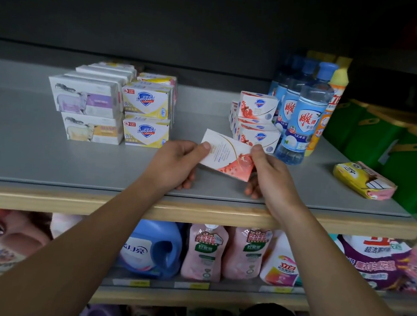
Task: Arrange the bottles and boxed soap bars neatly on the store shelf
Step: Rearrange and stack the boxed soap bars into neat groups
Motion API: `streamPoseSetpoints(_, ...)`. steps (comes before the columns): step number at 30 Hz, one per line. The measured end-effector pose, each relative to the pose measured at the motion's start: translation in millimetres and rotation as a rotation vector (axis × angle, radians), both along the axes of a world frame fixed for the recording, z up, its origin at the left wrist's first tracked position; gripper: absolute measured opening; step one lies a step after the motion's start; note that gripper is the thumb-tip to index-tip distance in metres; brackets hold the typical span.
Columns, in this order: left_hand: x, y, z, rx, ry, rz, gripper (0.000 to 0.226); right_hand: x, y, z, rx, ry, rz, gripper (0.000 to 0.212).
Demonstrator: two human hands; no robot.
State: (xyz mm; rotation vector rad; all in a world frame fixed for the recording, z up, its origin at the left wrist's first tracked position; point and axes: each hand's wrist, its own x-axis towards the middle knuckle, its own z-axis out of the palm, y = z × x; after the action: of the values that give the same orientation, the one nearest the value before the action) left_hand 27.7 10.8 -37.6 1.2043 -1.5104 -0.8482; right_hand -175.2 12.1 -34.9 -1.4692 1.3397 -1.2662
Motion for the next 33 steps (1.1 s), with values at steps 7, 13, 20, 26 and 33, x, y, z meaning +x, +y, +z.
streamPoseSetpoints(7,0.0,6.0,7.0,0.014,0.287,-0.172,0.03,-10.0,-0.5,-2.1,-0.058,-0.417,0.304,0.021)
streamPoseSetpoints(13,-1.5,8.7,8.3,0.016,0.283,-0.209,0.048,-10.0,-3.9,-9.6,-0.228,-0.118,0.18,0.038)
streamPoseSetpoints(20,-1.2,8.3,5.5,-0.019,0.236,-0.135,0.028,-4.7,-1.2,-11.4,-0.221,0.091,0.15,0.072)
streamPoseSetpoints(26,2.0,9.1,4.7,-0.139,0.19,-0.182,0.041,-2.6,2.7,-8.1,-0.302,0.235,0.049,0.037)
streamPoseSetpoints(33,4.2,6.5,1.6,-0.14,0.161,-0.166,0.042,-5.3,3.5,-7.9,-0.277,0.219,0.106,0.041)
